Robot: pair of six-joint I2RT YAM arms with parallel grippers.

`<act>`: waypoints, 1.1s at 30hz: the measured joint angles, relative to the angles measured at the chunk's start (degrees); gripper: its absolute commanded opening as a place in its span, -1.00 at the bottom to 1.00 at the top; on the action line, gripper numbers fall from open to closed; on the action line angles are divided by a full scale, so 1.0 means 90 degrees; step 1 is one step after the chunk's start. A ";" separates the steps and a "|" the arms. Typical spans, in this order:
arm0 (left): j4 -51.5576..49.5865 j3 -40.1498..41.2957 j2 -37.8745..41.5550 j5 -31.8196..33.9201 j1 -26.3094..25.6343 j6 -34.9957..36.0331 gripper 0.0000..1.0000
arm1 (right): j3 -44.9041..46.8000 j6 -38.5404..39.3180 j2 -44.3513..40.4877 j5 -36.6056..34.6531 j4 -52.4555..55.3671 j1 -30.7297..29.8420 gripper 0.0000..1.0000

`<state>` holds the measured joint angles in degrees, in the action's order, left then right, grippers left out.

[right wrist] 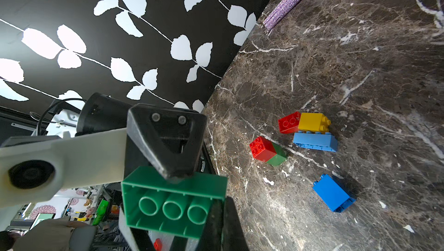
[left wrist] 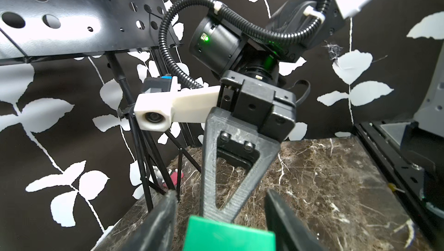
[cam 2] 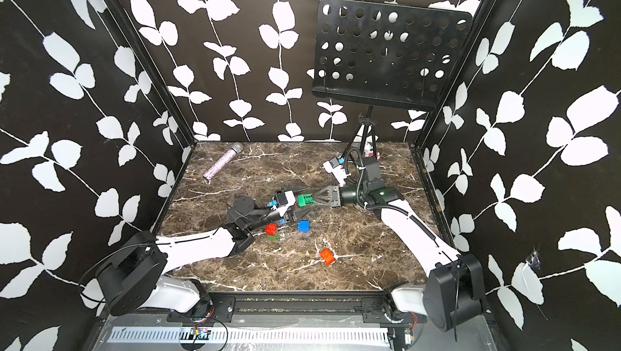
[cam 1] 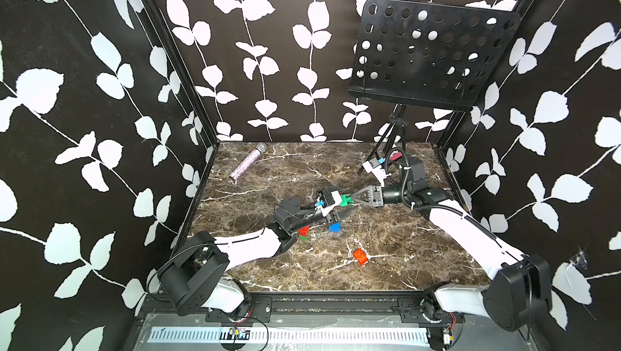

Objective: Assemble the letter r with lego
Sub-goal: Pick up the lego brick from the center of the board, then place the lego brick at the center of the board.

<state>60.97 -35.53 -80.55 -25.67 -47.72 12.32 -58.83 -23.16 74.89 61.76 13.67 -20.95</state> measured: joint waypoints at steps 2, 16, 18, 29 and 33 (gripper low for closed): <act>-0.0180 -0.0002 0.0073 -0.0056 0.0000 0.0070 -0.11 | 0.0000 0.0000 0.0005 -0.0005 -0.0002 0.0000 -0.88; -0.2368 -0.0767 0.0525 -0.0090 0.0056 0.0668 -0.57 | -0.0036 -0.0097 0.0199 -0.0257 0.0138 0.0226 -0.06; -0.3670 -0.1532 0.0442 -0.0092 0.0053 0.0920 -0.57 | 0.0005 -0.0221 0.0012 -0.0517 0.0114 0.0566 -0.01; -0.8786 -0.6093 -0.2339 0.0483 -0.0066 -0.0364 -0.63 | 0.0342 -0.0413 -0.0967 -0.2511 0.0719 0.2004 -0.01; -1.0472 -0.7470 -0.3852 0.0950 -0.0175 -0.1253 -0.54 | 0.0607 -0.0381 -0.1018 -0.2880 0.0954 0.2040 -0.01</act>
<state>-33.28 -102.76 -115.22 -17.12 -49.30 1.04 -53.36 -26.59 65.73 35.83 22.26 -2.59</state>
